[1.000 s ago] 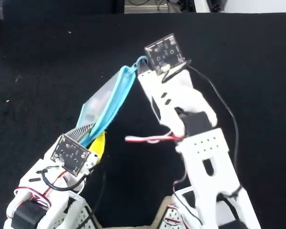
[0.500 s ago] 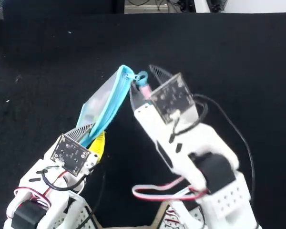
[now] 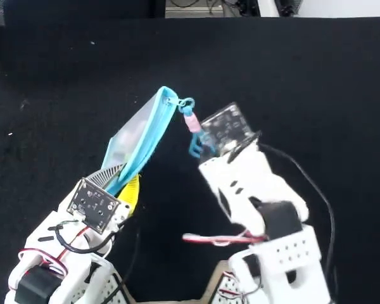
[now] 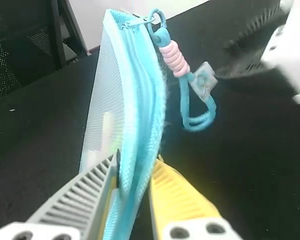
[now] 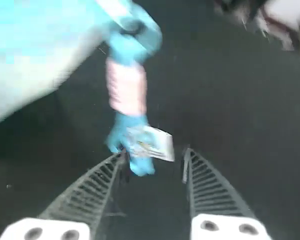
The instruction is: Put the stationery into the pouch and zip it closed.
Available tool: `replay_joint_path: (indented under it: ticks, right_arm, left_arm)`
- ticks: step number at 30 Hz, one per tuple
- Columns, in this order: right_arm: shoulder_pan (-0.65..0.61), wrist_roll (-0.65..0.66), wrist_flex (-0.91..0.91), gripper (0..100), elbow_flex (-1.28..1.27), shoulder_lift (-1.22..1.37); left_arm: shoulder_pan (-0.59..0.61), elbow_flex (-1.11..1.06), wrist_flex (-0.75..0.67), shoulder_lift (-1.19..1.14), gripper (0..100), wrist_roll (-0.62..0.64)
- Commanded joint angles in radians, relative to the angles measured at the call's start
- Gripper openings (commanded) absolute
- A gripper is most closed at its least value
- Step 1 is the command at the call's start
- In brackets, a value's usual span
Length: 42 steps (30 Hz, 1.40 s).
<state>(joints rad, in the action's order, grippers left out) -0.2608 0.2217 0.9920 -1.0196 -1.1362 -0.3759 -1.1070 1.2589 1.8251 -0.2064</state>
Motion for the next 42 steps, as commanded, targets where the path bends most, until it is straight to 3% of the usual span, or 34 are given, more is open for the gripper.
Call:
replay_joint_path:
  ticks: [1, 3, 5, 10, 13, 19, 24, 33, 38, 42]
  right_arm:
    - [0.055, -0.006, -0.175, 7.0, -0.171, -0.01]
    - [0.051, -0.008, -0.275, 0.6, -0.268, -0.01]
    - [0.048, -0.008, -0.356, 2.0, -0.344, -0.01]
    - [0.026, -0.008, -0.565, 1.5, -0.47, -0.01]
    - [0.026, -0.008, -0.644, 1.5, -0.515, -0.01]
    - [0.025, -0.003, -0.669, 1.5, -0.53, -0.01]
    - [0.025, 0.0, -0.669, 1.5, -0.53, -0.01]
    - [0.025, 0.0, -0.669, 1.5, -0.53, -0.01]
    - [0.028, 0.0, -0.666, 1.5, -0.53, -0.01]
    - [0.026, 0.0, -0.664, 1.5, -0.532, -0.01]
  left_arm:
    - [0.064, 0.03, 0.008, -0.003, 3, 0.009]
    - [0.137, 0.048, -0.006, -0.003, 3, 0.008]
    - [0.219, 0.048, -0.072, -0.003, 3, 0.008]
    - [0.375, 0.047, -0.338, -0.011, 3, 0.011]
    - [0.394, 0.042, -0.457, -0.021, 3, -0.009]
    - [0.389, -0.016, -0.647, -0.19, 3, -0.233]
    - [0.369, -0.001, -0.861, -0.479, 3, -0.152]
    - [0.332, 0.143, -0.936, -0.947, 3, -0.129]
    - [0.246, 0.214, -0.896, -1.054, 3, -0.118]
    - [0.18, 0.214, -0.913, -1.094, 3, -0.034]
